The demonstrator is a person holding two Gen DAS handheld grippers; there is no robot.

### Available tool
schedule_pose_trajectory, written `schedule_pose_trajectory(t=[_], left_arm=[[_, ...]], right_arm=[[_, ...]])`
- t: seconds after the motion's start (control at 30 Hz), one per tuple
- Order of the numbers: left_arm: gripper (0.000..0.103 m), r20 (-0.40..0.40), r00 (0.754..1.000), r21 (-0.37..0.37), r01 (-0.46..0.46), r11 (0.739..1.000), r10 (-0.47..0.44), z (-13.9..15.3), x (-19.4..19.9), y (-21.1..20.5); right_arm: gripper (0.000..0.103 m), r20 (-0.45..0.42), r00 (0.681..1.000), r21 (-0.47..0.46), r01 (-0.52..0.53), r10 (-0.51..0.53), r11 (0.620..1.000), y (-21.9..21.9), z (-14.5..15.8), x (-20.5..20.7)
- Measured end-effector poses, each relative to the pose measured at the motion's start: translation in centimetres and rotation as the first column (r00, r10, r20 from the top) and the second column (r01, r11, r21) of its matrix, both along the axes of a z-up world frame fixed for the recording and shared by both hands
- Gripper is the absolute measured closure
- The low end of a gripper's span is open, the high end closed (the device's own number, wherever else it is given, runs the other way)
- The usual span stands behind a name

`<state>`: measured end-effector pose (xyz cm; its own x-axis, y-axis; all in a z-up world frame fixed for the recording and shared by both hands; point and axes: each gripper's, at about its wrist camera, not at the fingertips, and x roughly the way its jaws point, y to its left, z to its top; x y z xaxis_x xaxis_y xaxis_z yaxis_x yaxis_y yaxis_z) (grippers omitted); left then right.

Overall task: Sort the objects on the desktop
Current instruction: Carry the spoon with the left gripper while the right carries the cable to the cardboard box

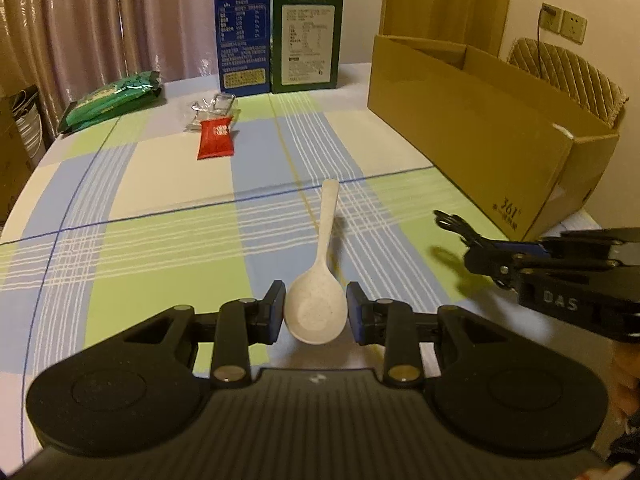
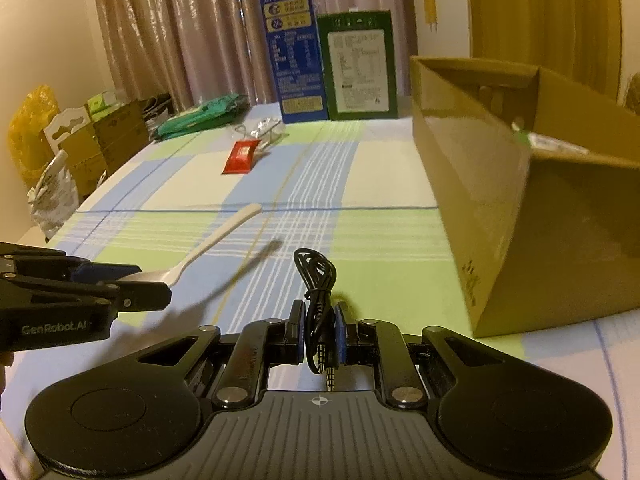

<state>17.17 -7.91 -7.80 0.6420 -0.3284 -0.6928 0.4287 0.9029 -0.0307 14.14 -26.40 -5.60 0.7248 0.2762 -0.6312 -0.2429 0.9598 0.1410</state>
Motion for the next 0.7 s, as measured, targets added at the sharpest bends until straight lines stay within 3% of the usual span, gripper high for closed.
schedule_pose_trajectory(t=[0.37,0.7], left_arm=[[0.076,0.005,0.999,-0.104,-0.034,0.994,0.035,4.2,-1.5,-1.5],[0.076,0.024,1.000,-0.136,-0.011,0.991,0.015,8.1,-2.7,-5.1]], right_arm=[[0.092,0.074,0.996,-0.008,0.045,-0.044,0.999,-1.7,5.8,-3.5],[0.092,0.165,0.981,-0.023,0.107,-0.102,0.994,-5.6,11.5,-4.0]])
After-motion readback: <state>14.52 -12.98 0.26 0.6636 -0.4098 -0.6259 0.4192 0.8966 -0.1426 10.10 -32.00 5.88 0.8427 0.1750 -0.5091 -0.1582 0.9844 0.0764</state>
